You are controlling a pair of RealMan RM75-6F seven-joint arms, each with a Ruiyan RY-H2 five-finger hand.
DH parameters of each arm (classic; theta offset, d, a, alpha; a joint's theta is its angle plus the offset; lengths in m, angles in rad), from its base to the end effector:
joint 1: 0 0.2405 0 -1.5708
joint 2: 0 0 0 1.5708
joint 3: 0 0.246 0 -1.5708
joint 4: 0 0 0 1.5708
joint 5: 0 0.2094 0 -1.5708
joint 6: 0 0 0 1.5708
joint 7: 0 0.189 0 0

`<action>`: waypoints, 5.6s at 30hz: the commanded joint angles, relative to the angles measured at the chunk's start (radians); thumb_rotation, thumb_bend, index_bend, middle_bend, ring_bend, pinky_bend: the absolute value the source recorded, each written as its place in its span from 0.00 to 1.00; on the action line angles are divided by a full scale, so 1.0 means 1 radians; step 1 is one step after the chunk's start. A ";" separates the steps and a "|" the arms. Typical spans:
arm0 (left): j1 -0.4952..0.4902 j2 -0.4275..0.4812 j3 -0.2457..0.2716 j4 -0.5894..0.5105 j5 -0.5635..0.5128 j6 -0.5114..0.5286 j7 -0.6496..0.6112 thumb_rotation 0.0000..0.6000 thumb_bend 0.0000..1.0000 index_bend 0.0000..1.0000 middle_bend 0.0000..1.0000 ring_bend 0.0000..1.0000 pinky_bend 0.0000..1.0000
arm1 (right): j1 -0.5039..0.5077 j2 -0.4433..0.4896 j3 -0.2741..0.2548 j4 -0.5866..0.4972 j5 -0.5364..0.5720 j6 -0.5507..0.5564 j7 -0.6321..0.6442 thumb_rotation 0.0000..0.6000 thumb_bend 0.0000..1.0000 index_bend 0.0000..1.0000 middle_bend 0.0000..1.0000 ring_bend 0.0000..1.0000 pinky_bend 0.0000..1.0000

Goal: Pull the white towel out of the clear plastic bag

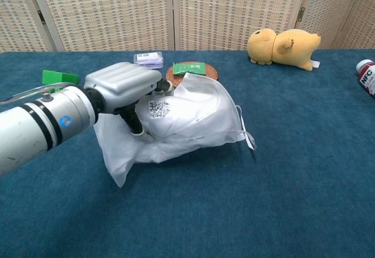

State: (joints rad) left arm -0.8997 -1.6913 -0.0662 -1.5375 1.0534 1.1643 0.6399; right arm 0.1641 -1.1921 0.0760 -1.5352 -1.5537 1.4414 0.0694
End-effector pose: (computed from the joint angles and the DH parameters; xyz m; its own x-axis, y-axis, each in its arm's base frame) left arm -0.0580 0.3450 -0.0691 0.5904 0.0957 0.8014 0.7124 -0.5286 -0.4616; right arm -0.2824 -0.2541 0.1326 0.3392 0.0036 0.9407 -0.9325 -0.1307 0.3368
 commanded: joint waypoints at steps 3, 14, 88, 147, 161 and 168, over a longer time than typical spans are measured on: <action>0.023 0.037 -0.001 -0.067 0.072 0.028 -0.008 1.00 0.11 0.41 0.48 0.45 0.60 | 0.027 -0.027 0.027 0.000 -0.016 0.014 0.032 1.00 0.30 0.35 0.33 0.32 0.39; 0.035 0.080 -0.029 -0.179 0.151 0.042 0.030 1.00 0.11 0.41 0.48 0.45 0.60 | 0.117 -0.099 0.059 -0.030 -0.055 -0.028 0.029 1.00 0.16 0.43 0.19 0.16 0.33; 0.123 0.125 -0.065 -0.290 0.214 0.023 0.085 1.00 0.11 0.38 0.47 0.45 0.60 | 0.421 -0.436 0.117 0.008 0.000 -0.203 -0.064 1.00 0.58 0.75 0.18 0.07 0.26; 0.220 0.139 0.036 -0.173 0.357 0.020 0.042 1.00 0.02 0.29 0.37 0.46 0.67 | 0.509 -0.514 0.133 0.317 0.189 -0.361 -0.004 1.00 0.59 0.75 0.18 0.07 0.26; 0.220 0.102 0.057 -0.111 0.403 -0.021 0.036 1.00 0.02 0.37 0.72 0.67 0.84 | 0.502 -0.530 0.126 0.372 0.213 -0.386 0.019 1.00 0.59 0.75 0.18 0.07 0.26; 0.221 0.085 0.060 -0.085 0.413 -0.039 0.039 1.00 0.02 0.45 0.72 0.67 0.84 | 0.497 -0.553 0.127 0.427 0.237 -0.409 0.038 1.00 0.59 0.75 0.18 0.07 0.26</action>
State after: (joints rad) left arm -0.6777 -1.6041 -0.0064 -1.6251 1.4662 1.1278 0.6761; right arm 0.6619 -1.7408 0.2020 -1.1148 -1.3206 1.0364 0.1035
